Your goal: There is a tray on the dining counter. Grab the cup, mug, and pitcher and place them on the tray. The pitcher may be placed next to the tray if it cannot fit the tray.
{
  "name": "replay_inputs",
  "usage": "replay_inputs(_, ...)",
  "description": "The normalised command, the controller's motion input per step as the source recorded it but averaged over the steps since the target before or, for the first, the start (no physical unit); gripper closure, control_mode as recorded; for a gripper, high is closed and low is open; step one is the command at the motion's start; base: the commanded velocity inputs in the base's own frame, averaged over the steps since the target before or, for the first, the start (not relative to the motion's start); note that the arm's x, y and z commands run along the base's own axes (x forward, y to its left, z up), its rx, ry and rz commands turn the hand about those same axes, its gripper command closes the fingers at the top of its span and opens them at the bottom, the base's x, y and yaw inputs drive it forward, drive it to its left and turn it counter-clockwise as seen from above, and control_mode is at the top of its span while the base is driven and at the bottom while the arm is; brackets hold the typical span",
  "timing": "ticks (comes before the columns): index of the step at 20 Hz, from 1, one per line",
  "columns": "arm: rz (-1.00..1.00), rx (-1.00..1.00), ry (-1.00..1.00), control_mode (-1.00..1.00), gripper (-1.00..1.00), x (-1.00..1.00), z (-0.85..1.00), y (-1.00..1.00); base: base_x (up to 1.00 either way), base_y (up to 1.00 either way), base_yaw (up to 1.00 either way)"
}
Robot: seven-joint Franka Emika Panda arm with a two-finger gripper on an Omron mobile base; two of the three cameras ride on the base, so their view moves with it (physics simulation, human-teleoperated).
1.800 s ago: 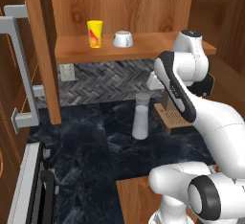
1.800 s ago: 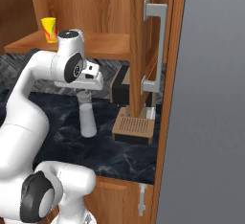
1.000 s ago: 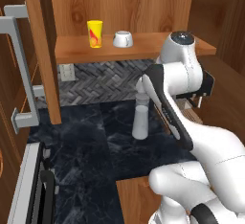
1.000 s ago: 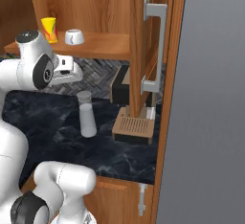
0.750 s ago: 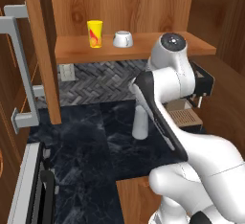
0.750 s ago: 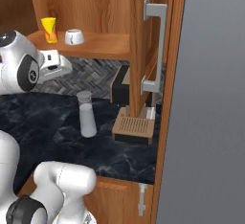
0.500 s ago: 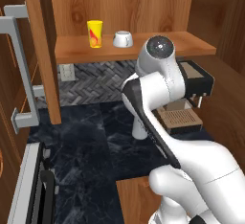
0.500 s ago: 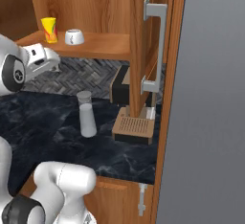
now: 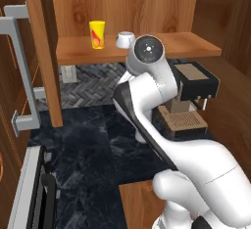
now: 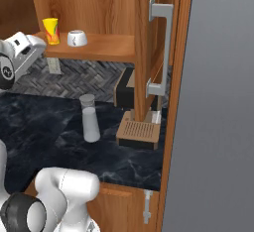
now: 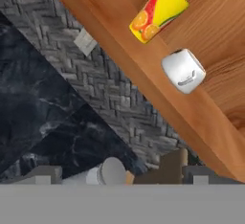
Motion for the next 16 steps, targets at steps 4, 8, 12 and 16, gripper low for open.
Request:
replay_inputs(4, 0.16, -0.17, -0.03, -1.00, -1.00, 0.26, 0.34, 0.19, 0.00, 0.00, 0.00)
replay_inputs(8, 0.12, -0.18, -0.03, -1.00, -1.00, 0.22, 0.29, 0.30, 0.00, 0.00, 0.00)
replay_inputs(12, 0.03, -0.20, -0.03, -1.00, -1.00, 0.21, 0.33, 0.36, 0.00, 0.00, 0.00)
replay_inputs(16, 0.00, -0.21, -0.01, -1.00, -1.00, 0.25, 0.30, 0.34, 0.00, 0.00, 0.00)
